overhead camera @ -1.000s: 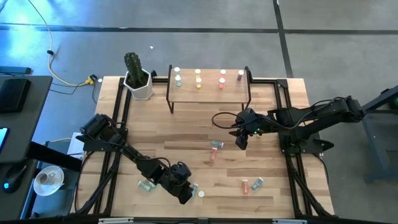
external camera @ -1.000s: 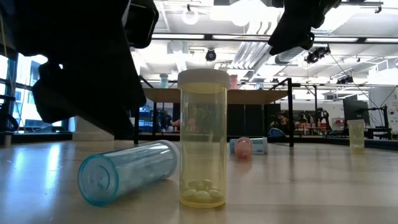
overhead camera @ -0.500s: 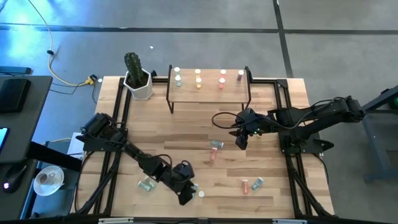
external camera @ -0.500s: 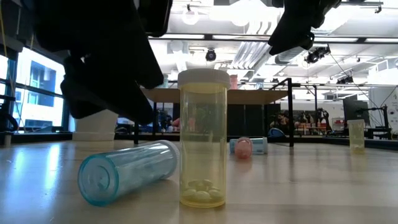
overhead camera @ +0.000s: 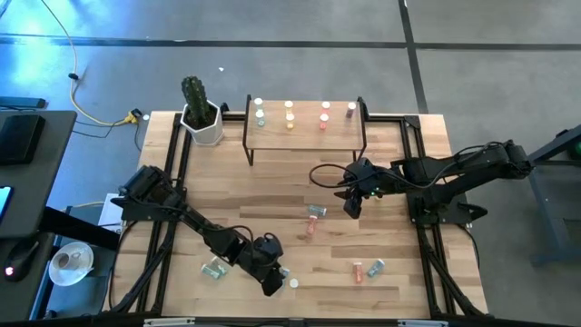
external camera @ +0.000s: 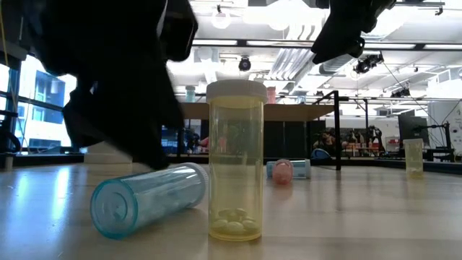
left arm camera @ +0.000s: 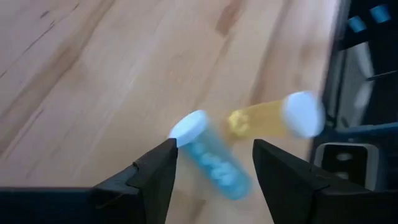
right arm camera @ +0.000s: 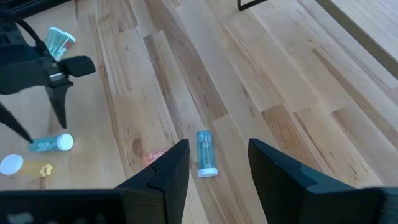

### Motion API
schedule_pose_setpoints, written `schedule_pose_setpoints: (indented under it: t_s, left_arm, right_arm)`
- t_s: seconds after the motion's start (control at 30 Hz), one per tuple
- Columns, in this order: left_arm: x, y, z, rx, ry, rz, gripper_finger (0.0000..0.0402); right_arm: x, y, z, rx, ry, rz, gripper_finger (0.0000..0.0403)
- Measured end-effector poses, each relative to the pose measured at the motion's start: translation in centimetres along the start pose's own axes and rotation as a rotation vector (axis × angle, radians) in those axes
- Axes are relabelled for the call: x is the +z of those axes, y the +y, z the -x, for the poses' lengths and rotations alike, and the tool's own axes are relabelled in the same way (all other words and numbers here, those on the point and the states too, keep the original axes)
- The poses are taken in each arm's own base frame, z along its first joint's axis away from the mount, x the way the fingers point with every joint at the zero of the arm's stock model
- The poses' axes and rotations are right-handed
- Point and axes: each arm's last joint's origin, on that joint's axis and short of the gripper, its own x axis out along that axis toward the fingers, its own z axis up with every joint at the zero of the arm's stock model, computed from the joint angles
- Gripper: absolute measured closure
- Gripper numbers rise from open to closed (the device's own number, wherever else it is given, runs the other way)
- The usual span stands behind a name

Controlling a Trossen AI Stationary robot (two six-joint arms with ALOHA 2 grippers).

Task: Pick and place medicine bottles onto shelf by color
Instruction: Put the blue pill bottle on the shelf aligned with the other blue pill bottle

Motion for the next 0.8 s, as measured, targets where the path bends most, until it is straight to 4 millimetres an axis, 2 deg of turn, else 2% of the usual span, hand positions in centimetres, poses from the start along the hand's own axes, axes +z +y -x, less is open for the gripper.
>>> schedule_pose_setpoints:
  t_s: [0.2, 0.6, 0.8]
  left_arm:
    - [-0.67, 0.57, -1.24, 0.005, 0.058, 0.009, 0.0204]
    - [-0.9, 0.55, -1.23, 0.013, 0.062, 0.02, 0.0204]
    - [-0.85, 0.92, -1.03, 0.032, 0.129, 0.011, 0.0204]
  right_arm:
    - [0.0, 0.0, -0.01, 0.0, 0.001, 0.0, 0.0247]
    - [0.0, 0.01, -0.01, 0.0, 0.0, -0.004, 0.0247]
    - [0.0, 0.01, -0.01, 0.0, 0.0, -0.008, 0.0247]
